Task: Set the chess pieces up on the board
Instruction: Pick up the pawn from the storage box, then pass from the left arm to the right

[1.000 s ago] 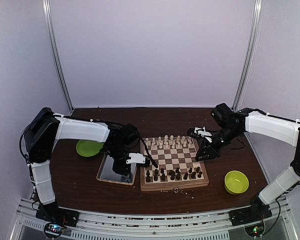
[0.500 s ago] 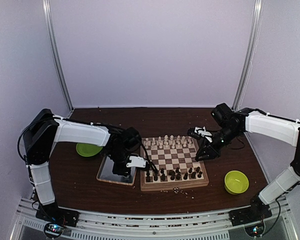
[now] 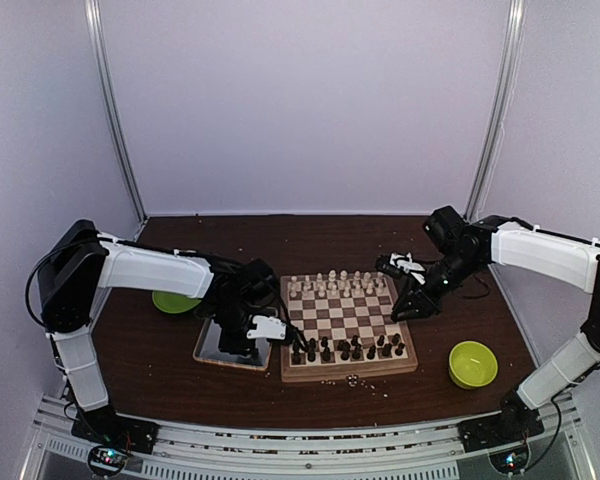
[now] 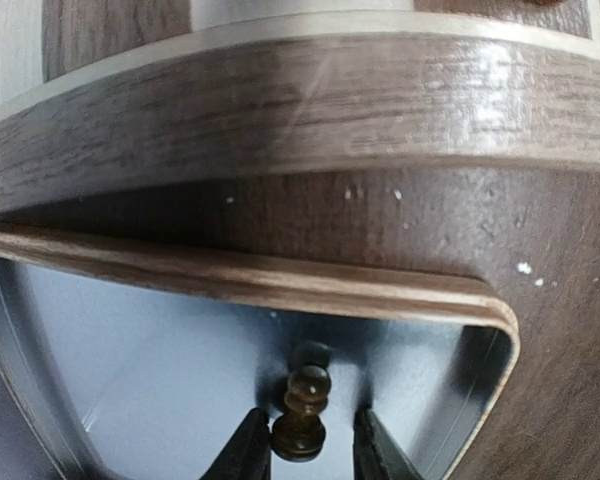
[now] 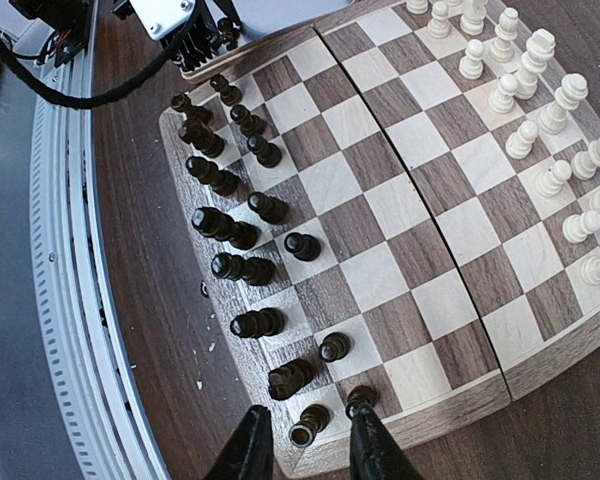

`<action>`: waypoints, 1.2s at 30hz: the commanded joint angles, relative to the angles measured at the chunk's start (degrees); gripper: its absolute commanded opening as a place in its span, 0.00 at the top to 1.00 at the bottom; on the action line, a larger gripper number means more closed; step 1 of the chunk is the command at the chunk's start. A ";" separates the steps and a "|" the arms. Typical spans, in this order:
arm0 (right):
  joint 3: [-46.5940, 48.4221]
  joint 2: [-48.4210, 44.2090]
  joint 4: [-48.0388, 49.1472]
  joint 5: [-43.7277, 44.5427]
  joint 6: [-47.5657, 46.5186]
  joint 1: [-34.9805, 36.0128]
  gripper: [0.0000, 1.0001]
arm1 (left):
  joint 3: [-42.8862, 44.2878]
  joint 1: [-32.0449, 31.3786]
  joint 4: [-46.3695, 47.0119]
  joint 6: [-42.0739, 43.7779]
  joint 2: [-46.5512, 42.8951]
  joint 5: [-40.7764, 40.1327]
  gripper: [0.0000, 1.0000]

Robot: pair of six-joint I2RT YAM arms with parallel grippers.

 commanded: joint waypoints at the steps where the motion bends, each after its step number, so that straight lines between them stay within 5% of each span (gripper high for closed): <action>1: 0.34 0.39 -0.57 -1.25 -0.98 -0.36 0.73 | -0.44 -0.54 0.24 -1.35 -0.34 0.31 0.71; 7: 0.21 0.32 -0.61 -1.00 -0.97 -0.36 0.73 | 0.50 -0.87 0.62 -1.46 0.67 0.81 0.73; 16: 0.24 -0.26 -0.50 -1.04 -0.56 -0.53 0.73 | 0.99 -0.92 -0.57 -2.78 0.50 0.72 0.90; 25: 6.72 -3.04 -5.22 -0.04 -0.78 -0.80 0.73 | 3.15 -0.96 -0.73 -10.20 -9.00 2.28 0.97; 30: 15.67 -2.20 -10.40 1.17 -0.02 -0.94 0.70 | 3.97 -0.92 7.76 -15.36 -16.05 7.01 0.97; 36: 26.08 3.44 -15.78 -9.30 3.46 -0.89 0.65 | 0.54 -1.09 26.88 -25.77 -20.57 12.79 0.96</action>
